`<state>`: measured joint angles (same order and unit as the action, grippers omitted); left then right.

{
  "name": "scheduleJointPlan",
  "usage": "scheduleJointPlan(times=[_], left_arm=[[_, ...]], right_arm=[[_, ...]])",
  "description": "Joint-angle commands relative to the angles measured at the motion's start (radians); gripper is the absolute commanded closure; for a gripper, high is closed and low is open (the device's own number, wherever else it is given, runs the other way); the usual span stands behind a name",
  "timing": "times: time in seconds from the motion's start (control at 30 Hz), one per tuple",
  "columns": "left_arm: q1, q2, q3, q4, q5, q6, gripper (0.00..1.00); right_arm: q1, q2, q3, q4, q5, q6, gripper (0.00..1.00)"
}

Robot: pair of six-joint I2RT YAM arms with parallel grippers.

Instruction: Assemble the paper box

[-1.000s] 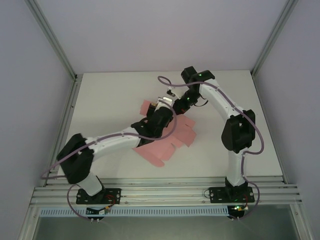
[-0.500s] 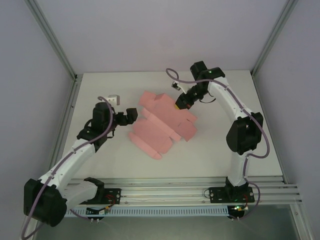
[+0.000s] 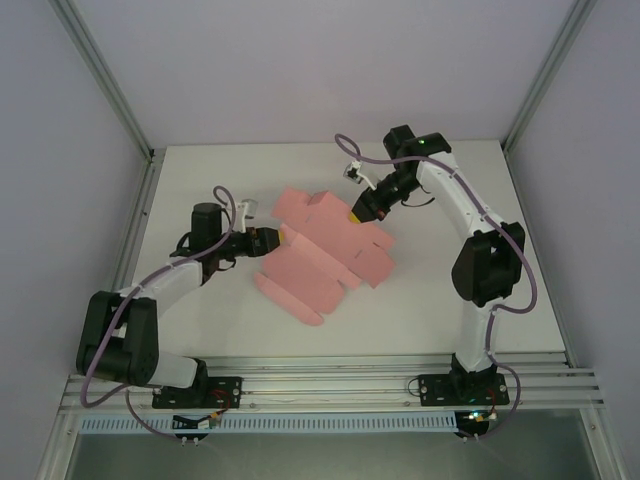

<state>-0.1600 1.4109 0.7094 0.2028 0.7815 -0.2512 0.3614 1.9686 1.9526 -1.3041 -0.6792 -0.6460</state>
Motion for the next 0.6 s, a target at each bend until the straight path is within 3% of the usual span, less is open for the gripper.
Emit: scheduleJointPlan(times=[0.0,0.2,0.33,0.47,0.57], left_arm=[[0.010,0.024,0.019,0.122,0.101,-0.008,0.60],[0.011,0.046,0.012,0.199,0.095,-0.040,0.74],[0.012,0.039,0.001,0.211,0.097,-0.051,1.00],[0.002,0.000,-0.013,0.180,0.058,-0.024,1.00],[-0.065,-0.063,0.006,0.001,-0.119,0.115,1.00]], right_arm=[[-0.002,0.003,0.022,-0.029,-0.061,-0.034,1.00],[-0.004,0.004,0.022,-0.044,-0.062,-0.035,1.00],[-0.006,0.003,0.019,-0.039,-0.049,-0.012,1.00],[-0.006,0.005,0.020,-0.010,-0.047,0.049,1.00],[-0.006,0.009,0.023,-0.004,-0.048,0.082,1.00]])
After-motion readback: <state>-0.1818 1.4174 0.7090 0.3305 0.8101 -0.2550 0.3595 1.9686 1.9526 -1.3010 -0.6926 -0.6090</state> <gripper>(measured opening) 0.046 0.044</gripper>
